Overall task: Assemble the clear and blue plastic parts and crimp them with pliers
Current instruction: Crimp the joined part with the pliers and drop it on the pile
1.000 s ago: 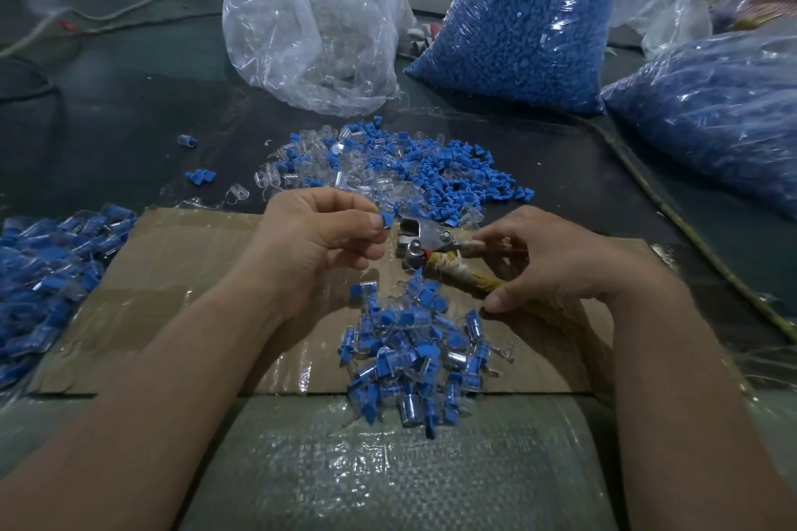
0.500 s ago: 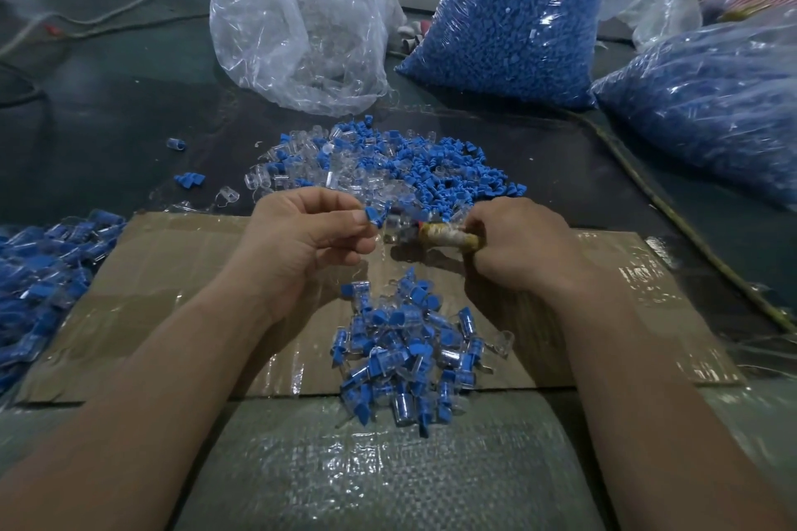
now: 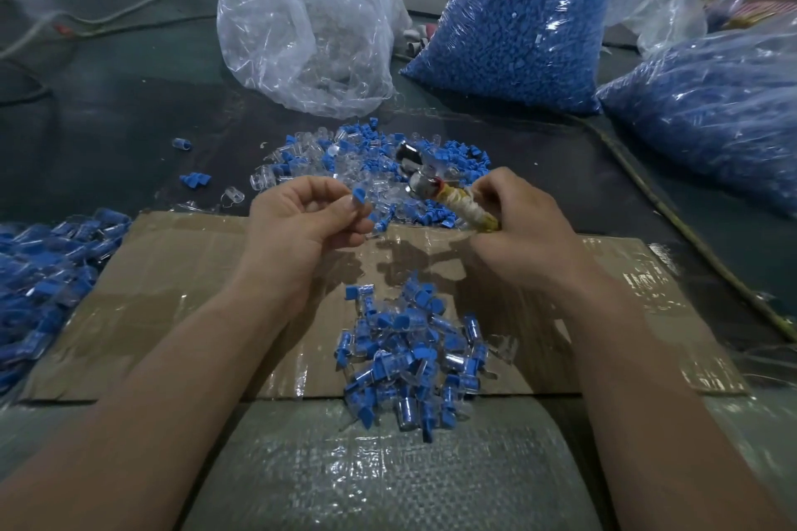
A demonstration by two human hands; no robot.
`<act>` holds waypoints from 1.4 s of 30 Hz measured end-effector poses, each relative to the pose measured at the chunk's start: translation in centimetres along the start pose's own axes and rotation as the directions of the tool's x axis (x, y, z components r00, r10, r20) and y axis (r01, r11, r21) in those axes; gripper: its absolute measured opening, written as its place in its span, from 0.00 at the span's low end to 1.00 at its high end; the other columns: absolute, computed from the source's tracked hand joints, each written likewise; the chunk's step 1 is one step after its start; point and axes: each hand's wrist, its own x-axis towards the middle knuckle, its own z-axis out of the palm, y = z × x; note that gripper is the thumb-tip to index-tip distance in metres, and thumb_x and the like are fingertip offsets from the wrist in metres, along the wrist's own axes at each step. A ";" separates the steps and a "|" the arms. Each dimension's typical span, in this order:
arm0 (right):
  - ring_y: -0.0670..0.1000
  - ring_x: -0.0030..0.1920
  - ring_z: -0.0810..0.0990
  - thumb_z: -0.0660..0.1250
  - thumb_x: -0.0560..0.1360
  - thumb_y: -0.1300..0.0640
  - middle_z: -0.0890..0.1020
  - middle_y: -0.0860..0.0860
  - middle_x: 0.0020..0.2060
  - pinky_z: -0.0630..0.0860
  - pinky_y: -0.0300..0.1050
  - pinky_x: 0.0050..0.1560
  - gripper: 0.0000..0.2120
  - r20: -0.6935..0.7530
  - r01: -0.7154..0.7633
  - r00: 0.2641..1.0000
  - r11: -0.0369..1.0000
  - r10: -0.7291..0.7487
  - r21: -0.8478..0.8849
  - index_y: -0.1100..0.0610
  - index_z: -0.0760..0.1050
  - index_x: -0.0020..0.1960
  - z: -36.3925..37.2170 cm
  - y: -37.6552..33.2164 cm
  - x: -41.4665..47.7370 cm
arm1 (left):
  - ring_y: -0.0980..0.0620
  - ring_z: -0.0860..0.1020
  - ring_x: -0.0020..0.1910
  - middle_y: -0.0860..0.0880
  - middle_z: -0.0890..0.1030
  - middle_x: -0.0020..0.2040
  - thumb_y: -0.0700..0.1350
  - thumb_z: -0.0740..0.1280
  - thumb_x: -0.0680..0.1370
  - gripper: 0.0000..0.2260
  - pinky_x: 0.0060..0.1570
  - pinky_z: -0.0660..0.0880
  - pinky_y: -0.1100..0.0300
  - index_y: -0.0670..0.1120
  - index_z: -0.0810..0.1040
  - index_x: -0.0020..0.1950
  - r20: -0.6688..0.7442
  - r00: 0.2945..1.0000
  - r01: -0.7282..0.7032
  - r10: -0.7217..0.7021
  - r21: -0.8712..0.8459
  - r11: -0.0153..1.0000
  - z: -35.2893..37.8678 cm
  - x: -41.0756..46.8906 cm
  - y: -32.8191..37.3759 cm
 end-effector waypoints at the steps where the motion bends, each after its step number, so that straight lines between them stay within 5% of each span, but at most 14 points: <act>1: 0.43 0.38 0.69 0.65 0.68 0.63 0.69 0.43 0.39 0.63 0.40 0.33 0.13 0.004 0.019 1.000 1.000 -0.019 0.002 0.51 0.66 0.47 0.1 -0.2 -0.1 | 0.53 0.81 0.33 0.46 0.82 0.35 0.32 0.64 0.73 0.04 0.33 0.76 0.67 0.40 0.75 0.42 -0.006 1.000 -0.017 0.018 0.005 1.000 0.0 0.0 -0.1; 8: 0.49 0.43 0.69 0.65 0.70 0.60 0.69 0.43 0.40 0.65 0.42 0.36 0.11 0.063 0.072 0.995 0.997 -0.071 -0.015 0.51 0.66 0.48 1.2 -1.0 -0.2 | 0.53 0.81 0.34 0.46 0.82 0.36 0.32 0.65 0.73 0.04 0.33 0.76 0.67 0.40 0.76 0.43 -0.008 0.996 -0.085 0.085 0.019 0.996 0.3 0.0 -0.2; 24: 0.45 0.40 0.67 0.66 0.71 0.58 0.67 0.43 0.41 0.63 0.40 0.36 0.11 0.124 0.064 0.990 0.998 -0.063 0.001 0.51 0.64 0.47 1.6 -1.5 -0.3 | 0.54 0.80 0.32 0.48 0.82 0.32 0.32 0.65 0.73 0.06 0.32 0.76 0.67 0.42 0.76 0.41 -0.006 0.988 -0.151 0.152 0.086 0.985 0.6 -0.3 -0.1; 42: 0.44 0.35 0.69 0.65 0.69 0.61 0.71 0.45 0.34 0.64 0.41 0.32 0.13 0.127 0.086 0.989 0.993 -0.076 -0.078 0.49 0.61 0.36 1.5 -2.9 -0.7 | 0.56 0.78 0.29 0.50 0.81 0.30 0.32 0.64 0.74 0.06 0.30 0.75 0.67 0.42 0.74 0.40 0.003 0.980 -0.195 0.197 0.128 0.972 0.8 -0.7 0.1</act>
